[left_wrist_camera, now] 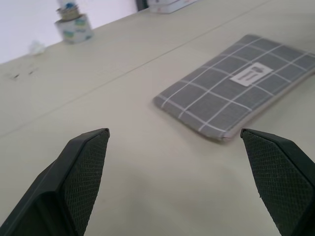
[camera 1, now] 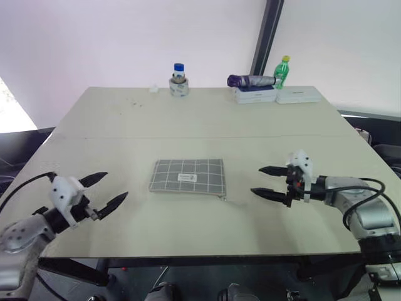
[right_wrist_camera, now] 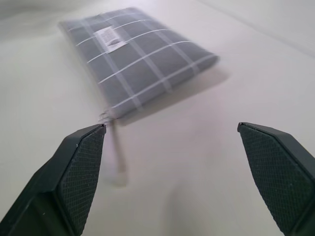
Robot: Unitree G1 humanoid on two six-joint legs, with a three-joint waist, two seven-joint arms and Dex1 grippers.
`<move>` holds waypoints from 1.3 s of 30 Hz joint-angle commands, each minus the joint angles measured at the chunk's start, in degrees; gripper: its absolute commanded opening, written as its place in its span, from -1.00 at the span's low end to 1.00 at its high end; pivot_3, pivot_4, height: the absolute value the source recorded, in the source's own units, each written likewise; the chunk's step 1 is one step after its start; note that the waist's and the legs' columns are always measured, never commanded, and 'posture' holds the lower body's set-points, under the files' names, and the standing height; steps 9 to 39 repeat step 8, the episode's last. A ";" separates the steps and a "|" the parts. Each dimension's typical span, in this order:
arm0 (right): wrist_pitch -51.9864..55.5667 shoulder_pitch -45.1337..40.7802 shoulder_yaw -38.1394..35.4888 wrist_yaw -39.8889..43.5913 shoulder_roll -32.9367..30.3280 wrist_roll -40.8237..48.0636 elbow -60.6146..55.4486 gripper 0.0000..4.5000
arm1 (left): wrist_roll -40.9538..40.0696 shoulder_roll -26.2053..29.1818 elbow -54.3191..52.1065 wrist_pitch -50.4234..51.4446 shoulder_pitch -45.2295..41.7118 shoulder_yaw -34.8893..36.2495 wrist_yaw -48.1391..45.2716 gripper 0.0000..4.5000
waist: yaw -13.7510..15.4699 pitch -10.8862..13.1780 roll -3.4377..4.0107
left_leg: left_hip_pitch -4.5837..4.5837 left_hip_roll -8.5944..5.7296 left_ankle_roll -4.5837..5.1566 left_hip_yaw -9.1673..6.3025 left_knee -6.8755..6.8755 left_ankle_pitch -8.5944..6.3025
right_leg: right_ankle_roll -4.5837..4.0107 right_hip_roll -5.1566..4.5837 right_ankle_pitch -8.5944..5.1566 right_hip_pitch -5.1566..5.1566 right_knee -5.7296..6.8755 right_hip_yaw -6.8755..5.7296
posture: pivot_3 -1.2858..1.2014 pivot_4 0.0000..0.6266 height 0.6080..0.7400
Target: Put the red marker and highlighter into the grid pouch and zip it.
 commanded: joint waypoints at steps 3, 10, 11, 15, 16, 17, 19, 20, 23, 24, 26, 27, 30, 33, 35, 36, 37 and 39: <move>-5.28 0.40 -4.48 -0.33 -0.88 -0.58 4.42 0.98 | -1.61 1.37 0.88 4.04 -1.11 8.46 3.65 1.00 | 0.04 0.00 0.00 | -0.01 -0.03 0.03 0.02 0.00 -0.01 | 0.00 -0.05 0.00 0.00 0.00 0.00 | 0.03 -0.52 0.97; -8.14 0.39 -4.91 0.94 -2.05 -1.49 7.59 0.98 | -0.47 2.95 4.15 2.47 -1.34 11.21 1.34 1.00 | -0.10 0.00 0.00 | -0.01 -0.03 0.03 0.06 -0.01 -0.01 | 0.00 -0.01 0.00 -0.03 0.00 0.00 | 0.03 -0.52 0.97; -8.14 0.39 -4.91 0.94 -2.05 -1.49 7.59 0.98 | -0.47 2.95 4.15 2.47 -1.34 11.21 1.34 1.00 | -0.10 0.00 0.00 | -0.01 -0.03 0.03 0.06 -0.01 -0.01 | 0.00 -0.01 0.00 -0.03 0.00 0.00 | 0.03 -0.52 0.97; -8.14 0.39 -4.91 0.94 -2.05 -1.49 7.59 0.98 | -0.47 2.95 4.15 2.47 -1.34 11.21 1.34 1.00 | -0.10 0.00 0.00 | -0.01 -0.03 0.03 0.06 -0.01 -0.01 | 0.00 -0.01 0.00 -0.03 0.00 0.00 | 0.03 -0.52 0.97; -8.14 0.39 -4.91 0.94 -2.05 -1.49 7.59 0.98 | -0.47 2.95 4.15 2.47 -1.34 11.21 1.34 1.00 | -0.10 0.00 0.00 | -0.01 -0.03 0.03 0.06 -0.01 -0.01 | 0.00 -0.01 0.00 -0.03 0.00 0.00 | 0.03 -0.52 0.97; -8.14 0.39 -4.91 0.94 -2.05 -1.49 7.59 0.98 | -0.47 2.95 4.15 2.47 -1.34 11.21 1.34 1.00 | -0.10 0.00 0.00 | -0.01 -0.03 0.03 0.06 -0.01 -0.01 | 0.00 -0.01 0.00 -0.03 0.00 0.00 | 0.03 -0.52 0.97; -8.14 0.39 -4.91 0.94 -2.05 -1.49 7.59 0.98 | -0.47 2.95 4.15 2.47 -1.34 11.21 1.34 1.00 | -0.10 0.00 0.00 | -0.01 -0.03 0.03 0.06 -0.01 -0.01 | 0.00 -0.01 0.00 -0.03 0.00 0.00 | 0.03 -0.52 0.97; -8.14 0.39 -4.91 0.94 -2.05 -1.49 7.59 0.98 | -0.47 2.95 4.15 2.47 -1.34 11.21 1.34 1.00 | -0.10 0.00 0.00 | -0.01 -0.03 0.03 0.06 -0.01 -0.01 | 0.00 -0.01 0.00 -0.03 0.00 0.00 | 0.03 -0.52 0.97; -8.14 0.39 -4.91 0.94 -2.05 -1.49 7.59 0.98 | -0.47 2.95 4.15 2.47 -1.34 11.21 1.34 1.00 | -0.10 0.00 0.00 | -0.01 -0.03 0.03 0.06 -0.01 -0.01 | 0.00 -0.01 0.00 -0.03 0.00 0.00 | 0.03 -0.52 0.97; -8.14 0.39 -4.91 0.94 -2.05 -1.49 7.59 0.98 | -0.47 2.95 4.15 2.47 -1.34 11.21 1.34 1.00 | -0.10 0.00 0.00 | -0.01 -0.03 0.03 0.06 -0.01 -0.01 | 0.00 -0.01 0.00 -0.03 0.00 0.00 | 0.03 -0.52 0.97; -8.14 0.39 -4.91 0.94 -2.05 -1.49 7.59 0.98 | -0.47 2.95 4.15 2.47 -1.34 11.21 1.34 1.00 | -0.10 0.00 0.00 | -0.01 -0.03 0.03 0.06 -0.01 -0.01 | 0.00 -0.01 0.00 -0.03 0.00 0.00 | 0.03 -0.52 0.97; -8.14 0.39 -4.91 0.94 -2.05 -1.49 7.59 0.98 | -0.47 2.95 4.15 2.47 -1.34 11.21 1.34 1.00 | -0.10 0.00 0.00 | -0.01 -0.03 0.03 0.06 -0.01 -0.01 | 0.00 -0.01 0.00 -0.03 0.00 0.00 | 0.03 -0.52 0.97; -8.14 0.39 -4.91 0.94 -2.05 -1.49 7.59 0.98 | -0.47 2.95 4.15 2.47 -1.34 11.21 1.34 1.00 | -0.10 0.00 0.00 | -0.01 -0.03 0.03 0.06 -0.01 -0.01 | 0.00 -0.01 0.00 -0.03 0.00 0.00 | 0.03 -0.52 0.97; -8.14 0.39 -4.91 0.94 -2.05 -1.49 7.59 0.98 | -0.47 2.95 4.15 2.47 -1.34 11.21 1.34 1.00 | -0.10 0.00 0.00 | -0.01 -0.03 0.03 0.06 -0.01 -0.01 | 0.00 -0.01 0.00 -0.03 0.00 0.00 | 0.03 -0.52 0.97; -8.14 0.39 -4.91 0.94 -2.05 -1.49 7.59 0.98 | -0.47 2.95 4.15 2.47 -1.34 11.21 1.34 1.00 | -0.10 0.00 0.00 | -0.01 -0.03 0.03 0.06 -0.01 -0.01 | 0.00 -0.01 0.00 -0.03 0.00 0.00 | 0.03 -0.52 0.97; -8.14 0.39 -4.91 0.94 -2.05 -1.49 7.59 0.98 | -0.47 2.95 4.15 2.47 -1.34 11.21 1.34 1.00 | -0.10 0.00 0.00 | -0.01 -0.03 0.03 0.06 -0.01 -0.01 | 0.00 -0.01 0.00 -0.03 0.00 0.00 | 0.03 -0.52 0.97; -8.14 0.39 -4.91 0.94 -2.05 -1.49 7.59 0.98 | -0.47 2.95 4.15 2.47 -1.34 11.21 1.34 1.00 | -0.10 0.00 0.00 | -0.01 -0.03 0.03 0.06 -0.01 -0.01 | 0.00 -0.01 0.00 -0.03 0.00 0.00 | 0.03 -0.52 0.97; -8.14 0.39 -4.91 0.94 -2.05 -1.49 7.59 0.98 | -0.47 2.95 4.15 2.47 -1.34 11.21 1.34 1.00 | -0.10 0.00 0.00 | -0.01 -0.03 0.03 0.06 -0.01 -0.01 | 0.00 -0.01 0.00 -0.03 0.00 0.00 | 0.03 -0.52 0.97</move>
